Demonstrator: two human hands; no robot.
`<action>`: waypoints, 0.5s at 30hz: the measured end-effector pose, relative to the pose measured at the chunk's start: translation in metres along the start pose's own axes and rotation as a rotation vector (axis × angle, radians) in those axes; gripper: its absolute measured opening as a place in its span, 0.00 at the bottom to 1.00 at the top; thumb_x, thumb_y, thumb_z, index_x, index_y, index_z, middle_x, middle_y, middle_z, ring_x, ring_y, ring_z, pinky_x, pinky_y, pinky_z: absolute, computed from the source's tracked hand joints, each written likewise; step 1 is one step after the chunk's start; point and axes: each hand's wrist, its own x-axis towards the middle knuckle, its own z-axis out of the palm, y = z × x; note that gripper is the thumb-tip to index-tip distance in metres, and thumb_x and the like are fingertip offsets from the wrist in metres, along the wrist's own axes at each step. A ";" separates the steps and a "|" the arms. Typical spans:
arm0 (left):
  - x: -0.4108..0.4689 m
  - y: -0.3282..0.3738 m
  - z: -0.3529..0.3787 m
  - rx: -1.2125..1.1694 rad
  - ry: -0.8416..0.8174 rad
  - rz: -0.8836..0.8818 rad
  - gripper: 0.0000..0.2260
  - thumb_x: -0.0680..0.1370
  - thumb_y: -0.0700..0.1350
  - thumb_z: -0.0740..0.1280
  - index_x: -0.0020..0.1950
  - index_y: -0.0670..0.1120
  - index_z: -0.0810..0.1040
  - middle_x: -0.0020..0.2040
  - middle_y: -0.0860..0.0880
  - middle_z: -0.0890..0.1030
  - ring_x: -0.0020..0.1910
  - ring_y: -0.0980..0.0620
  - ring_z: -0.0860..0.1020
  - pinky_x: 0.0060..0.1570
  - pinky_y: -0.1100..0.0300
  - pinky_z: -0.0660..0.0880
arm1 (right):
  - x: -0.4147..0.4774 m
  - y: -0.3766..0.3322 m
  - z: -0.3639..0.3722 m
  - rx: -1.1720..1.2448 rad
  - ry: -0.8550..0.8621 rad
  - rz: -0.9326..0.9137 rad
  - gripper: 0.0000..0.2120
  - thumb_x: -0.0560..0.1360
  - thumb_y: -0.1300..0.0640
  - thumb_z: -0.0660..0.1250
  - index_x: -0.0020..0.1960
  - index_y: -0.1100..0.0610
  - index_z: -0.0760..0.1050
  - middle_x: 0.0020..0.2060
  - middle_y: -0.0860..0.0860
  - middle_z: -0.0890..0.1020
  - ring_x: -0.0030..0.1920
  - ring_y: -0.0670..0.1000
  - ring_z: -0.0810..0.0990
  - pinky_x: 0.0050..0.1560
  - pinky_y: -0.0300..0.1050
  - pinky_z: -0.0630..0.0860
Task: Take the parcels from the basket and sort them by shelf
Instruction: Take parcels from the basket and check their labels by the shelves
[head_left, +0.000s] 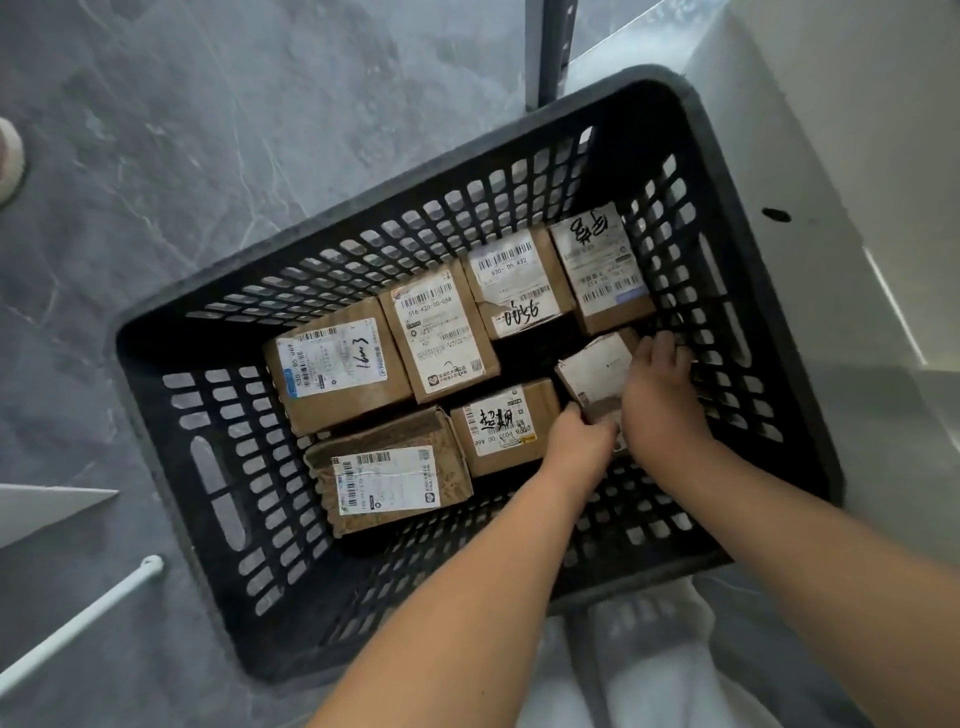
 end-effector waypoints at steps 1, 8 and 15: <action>0.003 0.000 0.000 -0.017 0.017 0.010 0.19 0.78 0.37 0.63 0.69 0.43 0.72 0.62 0.47 0.80 0.58 0.49 0.78 0.59 0.60 0.74 | 0.002 -0.001 0.005 -0.009 -0.006 0.012 0.33 0.78 0.67 0.61 0.76 0.69 0.48 0.72 0.62 0.57 0.70 0.59 0.61 0.69 0.47 0.64; -0.003 -0.001 0.005 -0.085 -0.019 0.010 0.25 0.79 0.35 0.61 0.76 0.43 0.64 0.69 0.45 0.75 0.62 0.53 0.75 0.60 0.67 0.71 | -0.005 -0.003 0.016 -0.043 -0.121 0.065 0.43 0.78 0.59 0.64 0.78 0.64 0.35 0.75 0.62 0.50 0.75 0.59 0.55 0.74 0.52 0.59; -0.072 0.035 -0.027 0.175 0.052 0.156 0.24 0.82 0.42 0.58 0.78 0.46 0.60 0.77 0.48 0.65 0.74 0.54 0.64 0.73 0.60 0.61 | -0.058 -0.026 -0.050 -0.057 -0.146 -0.079 0.38 0.79 0.58 0.62 0.79 0.57 0.40 0.78 0.58 0.45 0.78 0.57 0.48 0.77 0.54 0.51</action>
